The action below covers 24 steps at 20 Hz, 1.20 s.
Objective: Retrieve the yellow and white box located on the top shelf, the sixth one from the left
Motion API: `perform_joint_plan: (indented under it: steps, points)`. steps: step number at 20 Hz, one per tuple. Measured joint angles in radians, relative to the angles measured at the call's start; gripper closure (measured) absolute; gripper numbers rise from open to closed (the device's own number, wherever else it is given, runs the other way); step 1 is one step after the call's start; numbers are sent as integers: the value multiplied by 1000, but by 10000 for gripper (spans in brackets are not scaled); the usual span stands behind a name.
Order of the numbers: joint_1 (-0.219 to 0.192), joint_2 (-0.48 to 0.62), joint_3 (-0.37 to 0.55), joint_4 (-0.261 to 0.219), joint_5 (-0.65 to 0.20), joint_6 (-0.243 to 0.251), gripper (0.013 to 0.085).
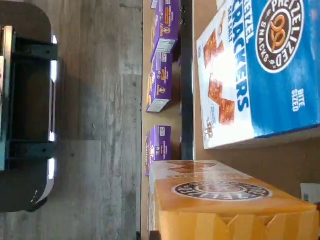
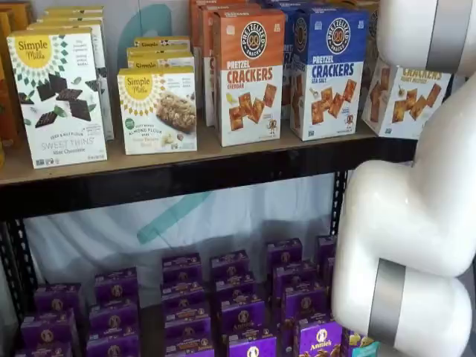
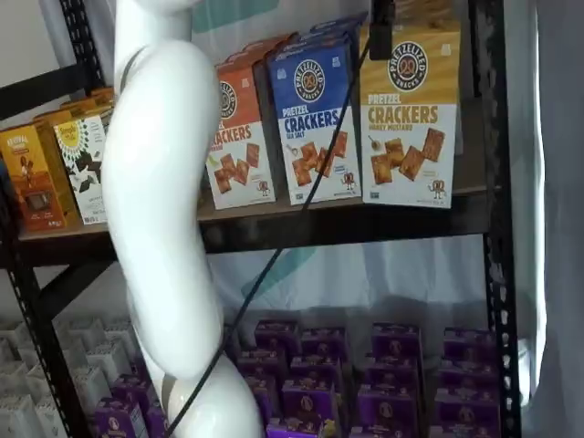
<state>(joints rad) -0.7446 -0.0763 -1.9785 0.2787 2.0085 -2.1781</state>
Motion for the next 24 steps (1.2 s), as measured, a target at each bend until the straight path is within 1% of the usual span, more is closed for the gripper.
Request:
perform_joint_plan:
  steps: [7, 11, 17, 24]
  points:
    - [-10, -66, 64, -5, 20, -10, 370]
    - [-4, -114, 114, -11, 35, -7, 370]
    - [24, -188, 199, -29, 39, 11, 370]
    - [73, -277, 302, -33, 30, 55, 370]
